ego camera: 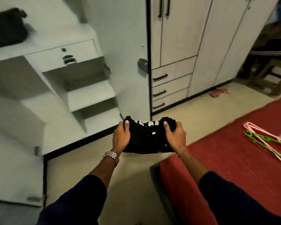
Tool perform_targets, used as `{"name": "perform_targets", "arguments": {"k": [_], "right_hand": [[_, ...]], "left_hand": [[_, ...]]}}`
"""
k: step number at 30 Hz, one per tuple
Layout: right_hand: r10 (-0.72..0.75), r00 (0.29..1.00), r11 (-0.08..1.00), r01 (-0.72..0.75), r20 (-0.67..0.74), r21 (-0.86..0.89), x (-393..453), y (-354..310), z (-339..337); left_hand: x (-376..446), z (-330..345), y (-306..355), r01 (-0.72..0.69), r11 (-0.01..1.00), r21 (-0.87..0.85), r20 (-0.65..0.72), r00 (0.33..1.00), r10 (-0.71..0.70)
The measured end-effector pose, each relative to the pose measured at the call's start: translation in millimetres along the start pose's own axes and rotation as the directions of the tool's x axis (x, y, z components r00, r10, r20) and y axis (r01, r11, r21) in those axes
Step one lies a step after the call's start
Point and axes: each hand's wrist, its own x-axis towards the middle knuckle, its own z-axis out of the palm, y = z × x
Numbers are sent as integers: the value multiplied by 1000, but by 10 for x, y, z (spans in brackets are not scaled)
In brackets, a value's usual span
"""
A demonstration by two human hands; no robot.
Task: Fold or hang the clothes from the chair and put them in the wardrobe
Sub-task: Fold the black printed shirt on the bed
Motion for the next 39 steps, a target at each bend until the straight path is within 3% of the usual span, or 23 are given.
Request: {"name": "perform_targets", "arguments": {"k": [7, 16, 22, 29, 34, 39], "right_hand": [[-128, 967, 992, 121, 221, 45, -115, -912, 1004], [-223, 839, 975, 178, 496, 137, -302, -2214, 2381], [-459, 812, 889, 412, 362, 202, -355, -2946, 3223], [-719, 630, 688, 706, 292, 169, -272, -3660, 4024], [-722, 615, 684, 705, 319, 189, -29, -4111, 4617], [-695, 608, 711, 661, 385, 239, 270, -4705, 5197]], "left_hand": [[287, -1238, -395, 151, 985, -83, -192, 968, -164], [921, -2771, -888, 159, 972, -172, -357, 909, -212], [1532, -3766, -1030, 122, 989, -85, -440, 886, -147], [2138, -4540, -1156, 122, 992, -13, -534, 838, -110], [2695, -5000, -1232, 119, 992, -39, -560, 820, -120], [3445, -5513, -1238, 109, 970, -219, -535, 818, -212]]}}
